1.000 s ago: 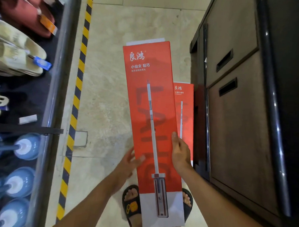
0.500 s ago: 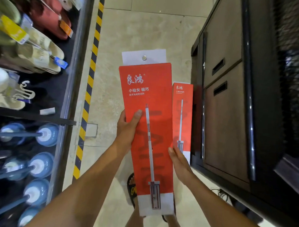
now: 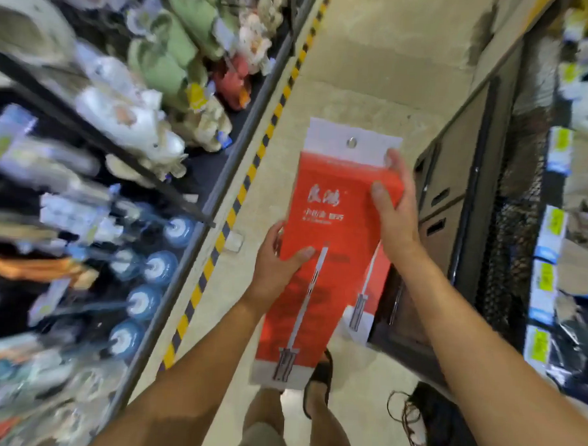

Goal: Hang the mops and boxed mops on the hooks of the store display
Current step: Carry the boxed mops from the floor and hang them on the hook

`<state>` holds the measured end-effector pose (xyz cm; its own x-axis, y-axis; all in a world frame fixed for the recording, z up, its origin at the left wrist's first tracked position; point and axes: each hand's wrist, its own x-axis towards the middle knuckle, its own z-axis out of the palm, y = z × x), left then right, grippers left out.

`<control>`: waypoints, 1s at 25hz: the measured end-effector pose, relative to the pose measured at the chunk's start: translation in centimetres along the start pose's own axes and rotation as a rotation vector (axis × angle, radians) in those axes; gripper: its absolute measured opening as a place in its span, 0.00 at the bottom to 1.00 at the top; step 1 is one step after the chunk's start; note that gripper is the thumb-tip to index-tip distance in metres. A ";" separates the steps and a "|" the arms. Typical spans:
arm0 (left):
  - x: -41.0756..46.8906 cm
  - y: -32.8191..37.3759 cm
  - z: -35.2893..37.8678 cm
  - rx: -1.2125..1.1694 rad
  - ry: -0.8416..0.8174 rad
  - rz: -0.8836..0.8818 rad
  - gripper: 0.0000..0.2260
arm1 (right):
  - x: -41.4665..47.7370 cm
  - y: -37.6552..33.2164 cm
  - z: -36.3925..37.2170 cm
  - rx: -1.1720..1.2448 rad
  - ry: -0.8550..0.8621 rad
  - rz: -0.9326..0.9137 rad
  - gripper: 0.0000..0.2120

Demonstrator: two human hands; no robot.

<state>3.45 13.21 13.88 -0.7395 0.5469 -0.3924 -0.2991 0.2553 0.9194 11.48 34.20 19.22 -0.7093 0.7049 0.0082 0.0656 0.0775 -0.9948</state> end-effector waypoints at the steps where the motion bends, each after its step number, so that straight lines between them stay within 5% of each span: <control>1: -1.9 1.2 -0.9 0.007 0.035 0.015 0.38 | -0.5 -2.0 0.4 0.008 -0.082 -0.019 0.33; 9: -15.6 2.1 -9.0 -0.045 0.254 0.080 0.36 | -9.2 -8.3 7.8 0.115 -0.423 -0.033 0.24; 15: -29.3 -4.9 -15.4 -0.108 0.578 0.002 0.35 | -19.8 -7.4 17.2 0.113 -0.706 0.035 0.31; 25: -60.6 -16.4 -20.6 -0.291 1.206 -0.023 0.32 | -48.6 -11.1 32.3 0.103 -1.402 0.072 0.24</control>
<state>40.74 -40.55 23.05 -0.7688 -0.5767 -0.2763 -0.3280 -0.0154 0.9446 22.62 -23.69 26.55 -0.8111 -0.5782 -0.0881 0.1238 -0.0224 -0.9921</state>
